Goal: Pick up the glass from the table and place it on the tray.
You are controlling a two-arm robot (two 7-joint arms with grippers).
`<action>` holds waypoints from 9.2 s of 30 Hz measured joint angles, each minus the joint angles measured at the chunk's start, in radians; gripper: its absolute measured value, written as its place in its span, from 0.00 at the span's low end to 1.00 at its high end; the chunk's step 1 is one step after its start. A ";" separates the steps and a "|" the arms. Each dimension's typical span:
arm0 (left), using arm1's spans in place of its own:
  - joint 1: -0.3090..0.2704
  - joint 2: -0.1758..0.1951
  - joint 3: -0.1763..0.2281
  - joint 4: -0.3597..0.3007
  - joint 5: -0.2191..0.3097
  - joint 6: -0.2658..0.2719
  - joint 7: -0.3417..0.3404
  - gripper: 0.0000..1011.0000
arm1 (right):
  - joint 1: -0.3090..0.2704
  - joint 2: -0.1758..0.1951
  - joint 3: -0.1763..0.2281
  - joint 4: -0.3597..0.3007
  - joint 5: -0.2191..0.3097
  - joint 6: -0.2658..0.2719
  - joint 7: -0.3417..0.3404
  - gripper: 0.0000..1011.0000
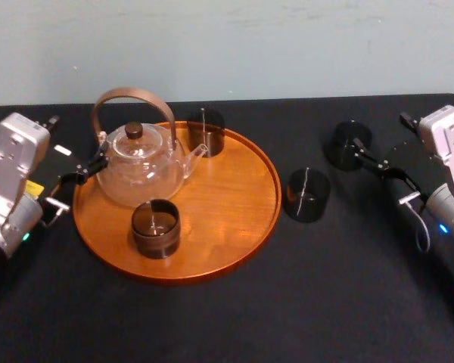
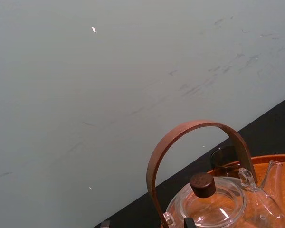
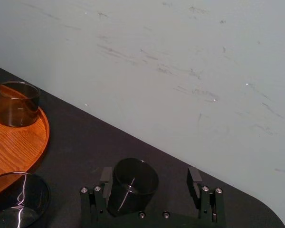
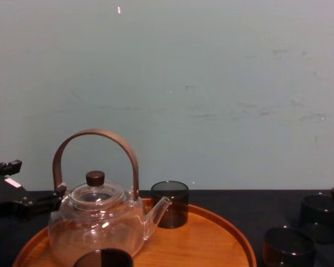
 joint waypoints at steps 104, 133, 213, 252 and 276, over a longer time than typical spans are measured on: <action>0.000 0.000 0.000 0.000 0.000 0.000 0.000 1.00 | -0.090 0.041 0.045 -0.124 0.050 0.051 0.094 0.99; 0.000 0.000 0.000 0.000 0.000 0.000 0.000 1.00 | -0.214 0.008 0.073 -0.226 0.117 0.132 0.242 0.99; 0.000 0.000 0.000 0.000 0.000 0.000 0.000 1.00 | 0.021 -0.223 0.101 0.179 0.037 0.090 0.470 0.89; 0.000 0.000 0.000 0.000 0.000 0.000 0.000 1.00 | -0.037 -0.202 0.084 -0.028 0.013 0.148 0.449 0.89; 0.000 0.000 0.000 0.000 0.000 0.000 0.000 1.00 | 0.043 -0.297 -0.046 0.049 -0.069 0.113 0.484 0.89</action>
